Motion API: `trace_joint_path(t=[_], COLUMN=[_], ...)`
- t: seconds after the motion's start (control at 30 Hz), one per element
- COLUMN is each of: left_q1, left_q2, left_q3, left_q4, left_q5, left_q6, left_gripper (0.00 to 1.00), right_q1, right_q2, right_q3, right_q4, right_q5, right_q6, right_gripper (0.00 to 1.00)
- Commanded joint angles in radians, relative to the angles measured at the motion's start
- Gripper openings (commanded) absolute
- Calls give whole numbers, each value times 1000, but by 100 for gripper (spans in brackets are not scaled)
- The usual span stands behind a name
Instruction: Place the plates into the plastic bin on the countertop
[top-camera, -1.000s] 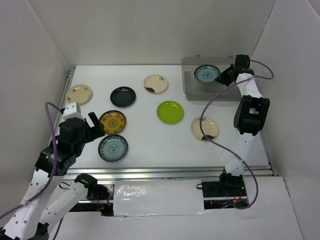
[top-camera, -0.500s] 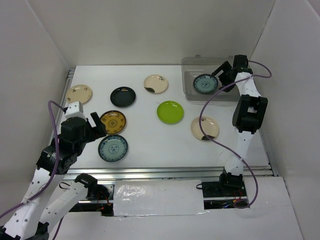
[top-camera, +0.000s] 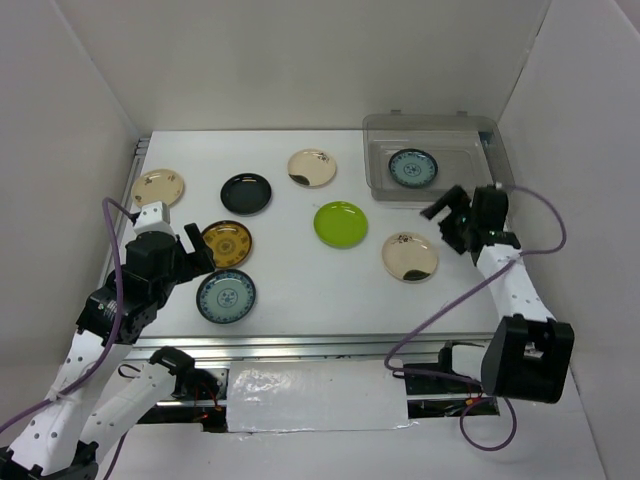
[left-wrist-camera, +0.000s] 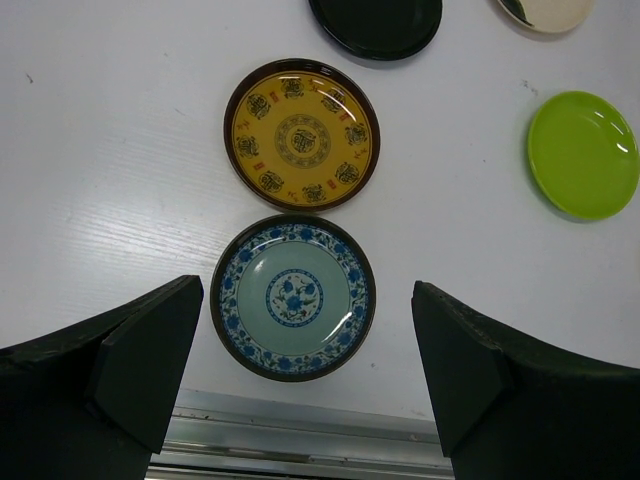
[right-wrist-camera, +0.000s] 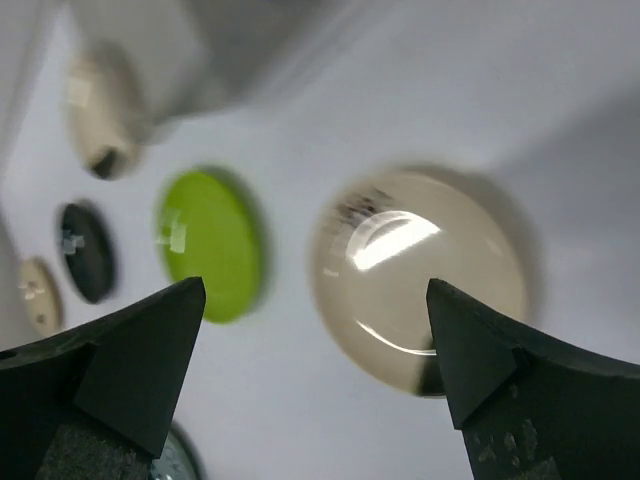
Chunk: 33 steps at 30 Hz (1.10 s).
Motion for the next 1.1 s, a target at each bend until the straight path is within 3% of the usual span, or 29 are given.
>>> trace_joint_path(t=[0.0, 0.2, 0.43, 0.53, 0.6, 0.67, 0.7, 0.8, 0.87, 0.93, 1.07], left_q1=[4, 4, 4, 4, 4, 4, 3, 4, 4, 4, 4], left_q2=[-4, -9, -16, -18, -18, -18, -18, -27, -30, -33, -29], left_q3=[1, 1, 0, -2, -2, -2, -2, -2, -2, -3, -3], left_q4=[37, 41, 46, 44, 47, 46, 46, 46, 46, 47, 46], left_q5=[11, 19, 25, 28, 28, 28, 28, 27, 25, 25, 27], left_q6=[22, 25, 27, 28, 30, 30, 28, 28, 27, 27, 28], left_gripper=[99, 99, 99, 99, 99, 99, 99, 99, 99, 99, 99], right_q1=[-55, -156, -168, -194, -199, -198, -198, -204, -204, -205, -190], right_q2=[25, 2, 67, 99, 111, 127, 154, 188, 185, 180, 66], right_q3=[-204, -362, -435, -448, -445, -445, -440, -431, -434, -436, -451], right_q4=[115, 193, 231, 259, 259, 271, 283, 291, 290, 285, 242], right_q5=[-93, -194, -150, -182, -178, -181, -193, -223, -223, -225, -240], right_q6=[31, 24, 10, 1, 1, 1, 2, -11, -12, -13, -10], right_gripper=[100, 97, 93, 77, 72, 59, 45, 17, 5, 0, 0])
